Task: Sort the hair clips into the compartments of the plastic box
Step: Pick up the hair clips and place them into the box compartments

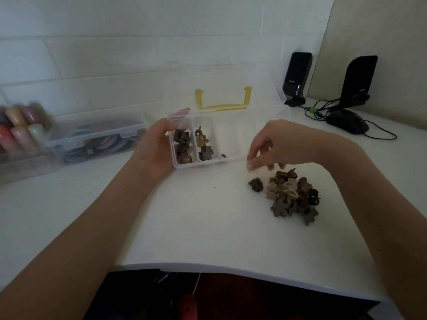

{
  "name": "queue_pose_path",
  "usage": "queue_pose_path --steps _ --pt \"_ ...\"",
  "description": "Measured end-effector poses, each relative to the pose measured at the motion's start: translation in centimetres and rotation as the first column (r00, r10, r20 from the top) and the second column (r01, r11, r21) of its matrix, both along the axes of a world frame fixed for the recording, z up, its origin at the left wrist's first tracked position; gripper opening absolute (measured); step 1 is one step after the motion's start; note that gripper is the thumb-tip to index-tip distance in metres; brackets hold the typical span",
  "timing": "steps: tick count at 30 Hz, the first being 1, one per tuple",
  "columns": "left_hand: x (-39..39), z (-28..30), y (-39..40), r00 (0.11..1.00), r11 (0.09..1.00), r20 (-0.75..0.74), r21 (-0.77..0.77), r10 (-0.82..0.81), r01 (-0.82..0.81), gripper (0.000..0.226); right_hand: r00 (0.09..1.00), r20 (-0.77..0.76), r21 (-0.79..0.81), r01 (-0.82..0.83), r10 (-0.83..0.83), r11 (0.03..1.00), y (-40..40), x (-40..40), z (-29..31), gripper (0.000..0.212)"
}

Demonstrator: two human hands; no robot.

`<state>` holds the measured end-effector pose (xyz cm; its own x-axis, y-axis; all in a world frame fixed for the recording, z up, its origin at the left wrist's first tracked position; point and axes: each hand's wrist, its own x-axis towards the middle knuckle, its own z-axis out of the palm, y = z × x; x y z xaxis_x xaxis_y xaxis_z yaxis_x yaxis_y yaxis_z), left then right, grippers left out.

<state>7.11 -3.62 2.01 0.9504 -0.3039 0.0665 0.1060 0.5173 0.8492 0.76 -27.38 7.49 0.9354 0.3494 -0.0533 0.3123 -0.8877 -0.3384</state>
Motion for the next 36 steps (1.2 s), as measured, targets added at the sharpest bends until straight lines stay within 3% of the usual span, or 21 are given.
queue_pose_path --steps 3,7,9,12,14,17,21,27,30,32,34,36 --pt "-0.1 0.1 -0.1 1.0 1.0 -0.005 -0.024 -0.02 0.02 0.059 0.97 0.232 0.22 -0.127 0.075 0.967 1.4 0.0 -0.1 0.016" --pt "-0.2 0.0 -0.4 0.999 0.997 -0.004 -0.056 -0.044 0.043 0.063 0.892 0.452 0.372 -0.173 -0.015 0.912 3.5 0.1 -1.4 0.013" --pt "-0.6 0.0 -0.8 0.996 0.995 0.01 -0.034 -0.09 0.09 0.062 0.852 0.52 0.327 -0.14 -0.055 0.935 4.2 0.2 -2.3 0.01" --pt "-1.9 0.6 -1.8 0.98 0.983 0.065 0.021 -0.186 0.185 0.029 0.775 0.623 0.214 -0.042 -0.103 0.976 5.1 0.5 -3.6 0.008" --pt "-2.6 0.8 -2.3 0.973 0.975 0.073 -0.011 -0.219 0.221 0.024 0.695 0.708 0.173 -0.003 -0.122 0.985 5.5 0.7 -4.2 0.007" --pt "-2.0 0.5 -2.0 0.979 0.98 0.056 -0.017 -0.197 0.198 0.033 0.567 0.819 0.089 0.035 -0.093 0.995 5.8 1.2 -4.4 0.008" --pt "-0.6 -0.3 -1.6 0.994 0.992 0.012 0.064 -0.112 0.111 0.059 0.483 0.873 -0.05 0.212 -0.06 0.976 5.8 1.8 -4.1 0.007" --pt "-0.4 -0.5 -1.5 0.996 0.996 -0.029 -0.036 -0.083 0.081 0.064 0.582 0.807 0.013 0.147 -0.098 0.989 4.7 1.8 -3.9 0.018" --pt "-0.4 -0.4 -1.6 0.994 0.993 -0.019 -0.054 -0.103 0.102 0.071 0.643 0.743 0.202 0.05 -0.186 0.978 4.4 1.9 -4.1 0.018" --pt "-0.6 -0.2 -1.7 0.989 0.985 -0.014 -0.096 -0.145 0.143 0.062 0.675 0.701 0.357 -0.053 -0.23 0.933 4.1 1.9 -3.7 0.018" --pt "-0.7 -0.1 -1.7 0.987 0.982 -0.014 -0.103 -0.159 0.157 0.054 0.712 0.673 0.425 -0.147 -0.203 0.893 3.5 1.5 -2.8 0.016" --pt "-0.2 -0.2 -1.5 0.993 0.992 -0.018 -0.052 -0.119 0.118 0.068 0.799 0.597 0.374 -0.197 -0.073 0.906 2.6 0.8 -1.5 0.014"
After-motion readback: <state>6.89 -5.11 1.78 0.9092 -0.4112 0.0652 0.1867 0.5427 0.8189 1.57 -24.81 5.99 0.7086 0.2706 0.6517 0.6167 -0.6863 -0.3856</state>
